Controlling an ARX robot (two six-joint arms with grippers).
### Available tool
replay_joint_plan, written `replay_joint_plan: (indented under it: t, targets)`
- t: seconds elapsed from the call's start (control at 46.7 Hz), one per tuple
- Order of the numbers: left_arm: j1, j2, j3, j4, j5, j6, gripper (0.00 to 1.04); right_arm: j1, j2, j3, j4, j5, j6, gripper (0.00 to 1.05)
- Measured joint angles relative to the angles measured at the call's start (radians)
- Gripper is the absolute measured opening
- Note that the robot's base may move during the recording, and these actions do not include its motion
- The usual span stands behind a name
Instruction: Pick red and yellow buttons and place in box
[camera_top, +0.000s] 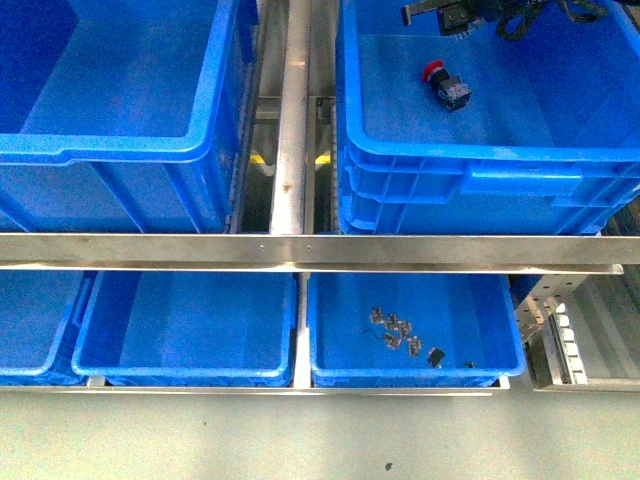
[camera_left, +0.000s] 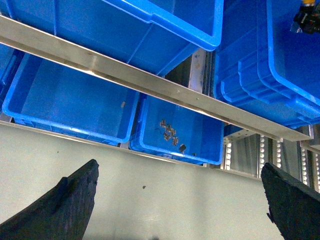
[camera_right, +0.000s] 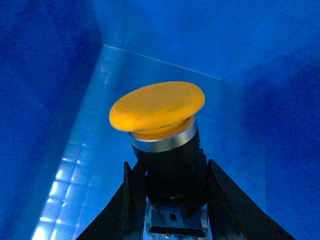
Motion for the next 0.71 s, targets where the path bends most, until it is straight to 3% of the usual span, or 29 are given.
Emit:
replay_joint_plan:
  t: [0.128, 0.235, 0.321, 0.492, 0.578, 0.706]
  targets:
    - [0.000, 0.000, 0.000, 0.000, 0.000, -0.001, 0.97, -0.013, 0.088, 0.152, -0.089, 0.010, 0.003, 0.26]
    - [-0.101, -0.164, -0.117, 0.263, -0.280, 0.134, 0.82, -0.024, 0.175, 0.294, -0.182, 0.025, 0.023, 0.26]
    - [-0.135, -0.258, -0.139, 0.380, -0.360, 0.227, 0.69, -0.033, 0.229, 0.378, -0.226, 0.034, 0.027, 0.26]
    - [-0.140, -0.264, -0.142, 0.398, -0.385, 0.288, 0.44, -0.032, 0.315, 0.528, -0.300, 0.031, 0.035, 0.26]
    - [-0.141, -0.266, -0.142, 0.398, -0.386, 0.303, 0.25, -0.029, 0.357, 0.620, -0.346, 0.034, 0.042, 0.26]
    - [-0.141, -0.266, -0.142, 0.398, -0.386, 0.308, 0.08, -0.029, 0.379, 0.677, -0.376, 0.035, 0.041, 0.26]
